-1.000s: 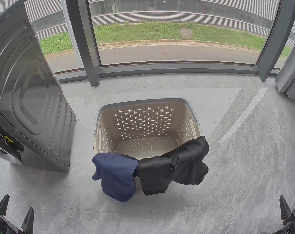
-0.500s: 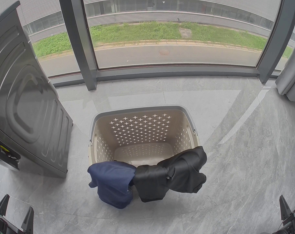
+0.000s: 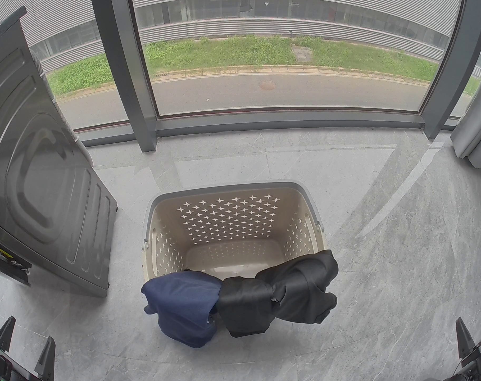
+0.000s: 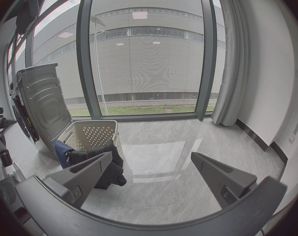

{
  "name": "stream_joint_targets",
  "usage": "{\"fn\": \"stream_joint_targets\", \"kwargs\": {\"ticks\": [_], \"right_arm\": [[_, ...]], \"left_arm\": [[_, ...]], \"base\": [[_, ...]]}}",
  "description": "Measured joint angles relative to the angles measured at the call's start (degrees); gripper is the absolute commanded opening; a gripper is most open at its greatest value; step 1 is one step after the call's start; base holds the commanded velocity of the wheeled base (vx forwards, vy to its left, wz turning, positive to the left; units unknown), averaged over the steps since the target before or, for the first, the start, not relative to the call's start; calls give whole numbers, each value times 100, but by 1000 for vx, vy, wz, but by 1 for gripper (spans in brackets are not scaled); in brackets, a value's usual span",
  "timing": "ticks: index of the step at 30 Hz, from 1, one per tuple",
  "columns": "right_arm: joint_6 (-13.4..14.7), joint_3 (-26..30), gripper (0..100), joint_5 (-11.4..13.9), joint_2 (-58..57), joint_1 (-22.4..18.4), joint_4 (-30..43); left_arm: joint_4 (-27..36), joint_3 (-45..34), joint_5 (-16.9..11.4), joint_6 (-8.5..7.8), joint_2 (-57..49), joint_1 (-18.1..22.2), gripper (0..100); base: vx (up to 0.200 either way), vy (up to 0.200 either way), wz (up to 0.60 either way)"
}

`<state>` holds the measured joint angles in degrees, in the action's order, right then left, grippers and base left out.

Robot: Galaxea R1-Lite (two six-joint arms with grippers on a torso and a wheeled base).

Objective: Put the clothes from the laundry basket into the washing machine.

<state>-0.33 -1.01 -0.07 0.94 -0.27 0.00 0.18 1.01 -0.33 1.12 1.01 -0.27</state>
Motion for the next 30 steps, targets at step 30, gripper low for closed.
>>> {"fn": "stream_joint_targets", "kwargs": {"ticks": [30], "right_arm": [[0,0,100,2,0,2,0]], "left_arm": [[0,0,1,-6,2,0,100]], "base": [[93,0,0]]}}
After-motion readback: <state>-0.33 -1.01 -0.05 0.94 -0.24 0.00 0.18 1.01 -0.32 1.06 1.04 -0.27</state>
